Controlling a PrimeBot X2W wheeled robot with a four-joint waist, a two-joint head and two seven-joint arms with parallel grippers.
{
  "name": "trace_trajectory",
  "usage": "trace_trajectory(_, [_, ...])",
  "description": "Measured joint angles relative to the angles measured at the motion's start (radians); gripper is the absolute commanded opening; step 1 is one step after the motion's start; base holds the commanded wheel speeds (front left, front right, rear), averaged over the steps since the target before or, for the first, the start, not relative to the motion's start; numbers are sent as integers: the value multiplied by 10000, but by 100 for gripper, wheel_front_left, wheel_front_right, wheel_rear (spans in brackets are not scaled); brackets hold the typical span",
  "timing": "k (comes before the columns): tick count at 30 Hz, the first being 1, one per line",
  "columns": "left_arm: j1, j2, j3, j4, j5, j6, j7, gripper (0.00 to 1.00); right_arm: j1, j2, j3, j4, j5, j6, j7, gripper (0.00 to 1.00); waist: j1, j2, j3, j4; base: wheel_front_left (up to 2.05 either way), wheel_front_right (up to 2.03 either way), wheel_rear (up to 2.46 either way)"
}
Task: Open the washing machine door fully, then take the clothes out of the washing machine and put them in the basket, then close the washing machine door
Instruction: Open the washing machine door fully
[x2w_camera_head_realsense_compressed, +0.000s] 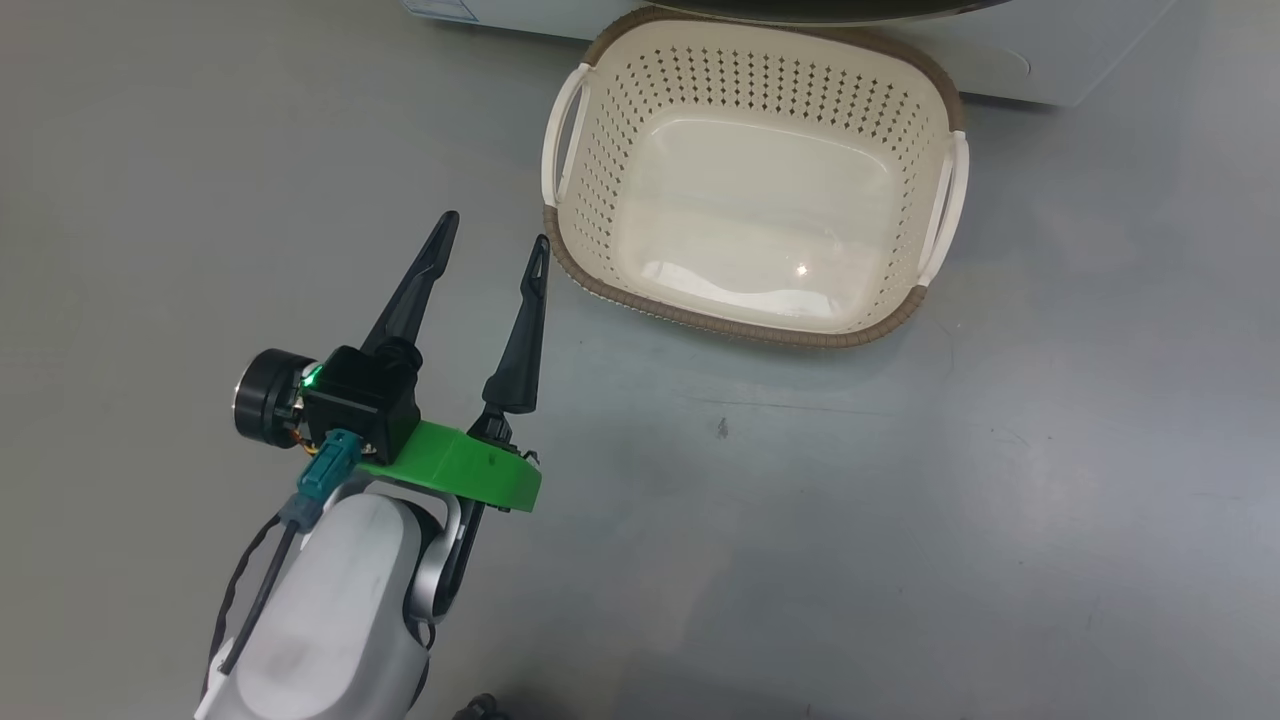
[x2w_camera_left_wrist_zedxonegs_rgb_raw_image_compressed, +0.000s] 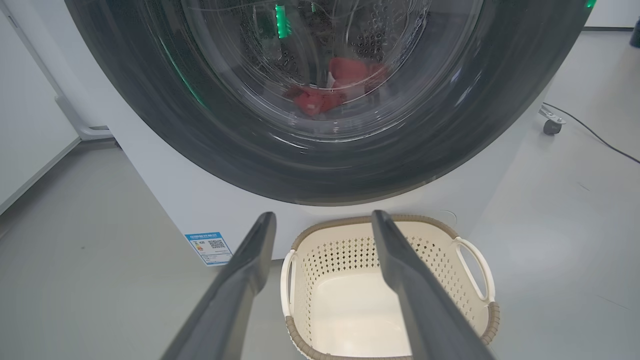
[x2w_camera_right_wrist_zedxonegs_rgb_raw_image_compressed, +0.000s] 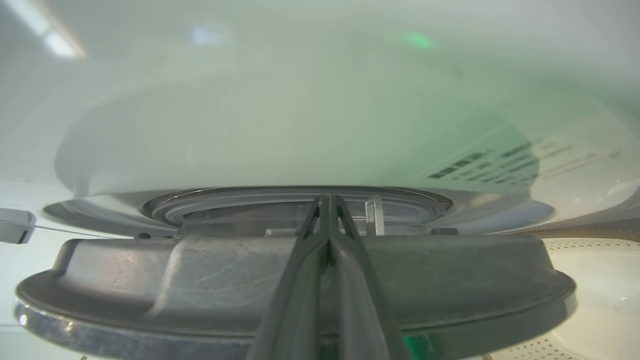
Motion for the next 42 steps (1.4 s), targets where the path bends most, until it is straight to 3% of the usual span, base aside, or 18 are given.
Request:
trace_trajectory(12, [-77, -8, -50, 75, -4, 127, 0, 100, 20, -25, 90, 454, 518, 257, 997, 0, 0, 0, -81, -137, 0, 0, 0])
trace_trajectory(26, [-66, -8, 2, 347, 6, 174, -2, 100, 746, 171, 232, 838, 961, 982, 1753, 0, 0, 0, -581, -443, 0, 0, 0])
trace_trajectory(42, [258, -8, 117, 740, 88, 217, -2, 100, 2077, 614, 433, 1014, 1319, 1465, 2418, 0, -1, 0, -1415, -723, 0, 0, 0])
